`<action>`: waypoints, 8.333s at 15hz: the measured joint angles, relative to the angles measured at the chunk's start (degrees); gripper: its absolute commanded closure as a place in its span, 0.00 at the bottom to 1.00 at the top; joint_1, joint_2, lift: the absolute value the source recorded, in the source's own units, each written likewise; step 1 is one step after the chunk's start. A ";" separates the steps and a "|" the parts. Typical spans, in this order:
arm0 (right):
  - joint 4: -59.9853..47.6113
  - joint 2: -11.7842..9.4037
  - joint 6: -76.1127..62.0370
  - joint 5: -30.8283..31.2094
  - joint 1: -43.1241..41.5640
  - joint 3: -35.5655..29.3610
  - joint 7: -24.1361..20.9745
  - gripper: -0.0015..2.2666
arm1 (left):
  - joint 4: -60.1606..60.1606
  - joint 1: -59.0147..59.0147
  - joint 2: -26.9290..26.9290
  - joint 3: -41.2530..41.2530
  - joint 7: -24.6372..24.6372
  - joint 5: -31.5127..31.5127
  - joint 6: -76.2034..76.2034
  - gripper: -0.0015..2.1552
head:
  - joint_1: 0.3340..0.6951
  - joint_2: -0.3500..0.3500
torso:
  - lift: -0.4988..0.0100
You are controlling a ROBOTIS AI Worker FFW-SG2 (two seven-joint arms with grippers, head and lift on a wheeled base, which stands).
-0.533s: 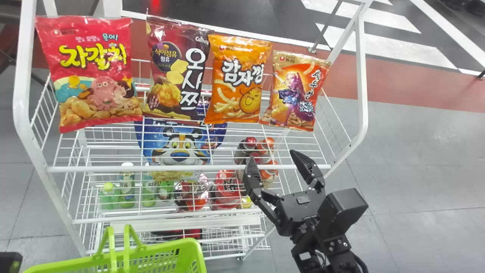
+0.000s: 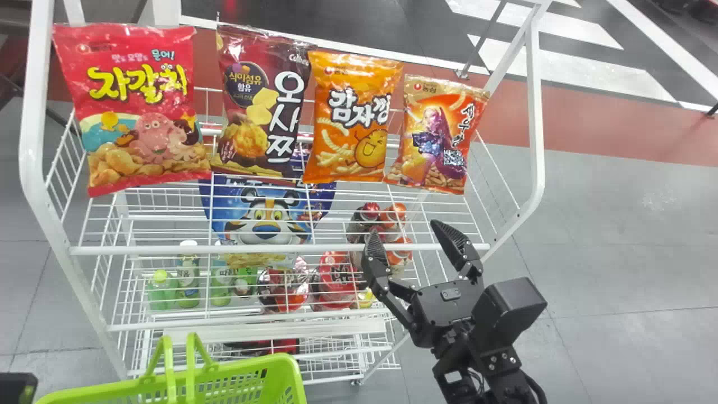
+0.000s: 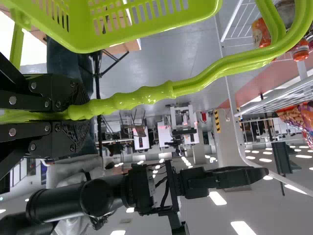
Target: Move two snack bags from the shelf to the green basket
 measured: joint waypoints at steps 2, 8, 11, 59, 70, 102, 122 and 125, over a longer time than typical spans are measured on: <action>-0.02 0.00 0.03 0.00 -0.01 0.00 0.00 0.06 | -0.06 0.02 0.00 -0.06 0.00 -0.09 0.03 0.92 | 1.00 0.00 | 0.94; 0.98 0.35 0.05 -1.28 -1.49 -0.31 0.09 0.06 | -0.24 0.04 0.01 -0.37 -0.09 -0.10 0.32 0.92 | 1.00 0.00 | 0.94; 5.01 0.84 0.38 -1.69 -6.72 0.27 0.16 0.06 | -0.25 0.03 0.06 -0.71 -0.02 -0.46 0.71 0.92 | 1.00 0.00 | 0.94; -9.53 -3.11 49.81 -17.54 -21.97 -4.80 1.42 0.84 | -5.19 -1.41 0.19 1.25 -0.59 -1.10 5.98 0.92 | 1.00 0.04 | 0.94; -25.14 -1.73 87.32 -36.27 -10.00 -10.72 4.06 0.84 | -7.57 -1.72 -0.64 1.25 0.09 -0.54 6.85 0.92 | 1.00 0.03 | 0.94; -13.68 -0.05 72.29 -22.83 -20.01 -3.72 10.91 0.03 | -7.63 -1.53 -0.56 0.90 -0.44 -0.81 6.85 0.92 | 1.00 0.16 | 0.94; 30.99 -3.29 18.31 -12.39 -41.74 -8.69 9.13 0.04 | -5.47 -1.57 -0.50 0.95 -0.09 -1.51 6.85 0.92 | 1.00 0.00 | 0.94; 35.39 -2.66 16.67 -10.12 -43.86 -7.79 8.80 0.05 | -4.29 -2.72 -0.45 0.75 -0.28 -1.43 6.85 0.92 | 1.00 0.00 | 0.94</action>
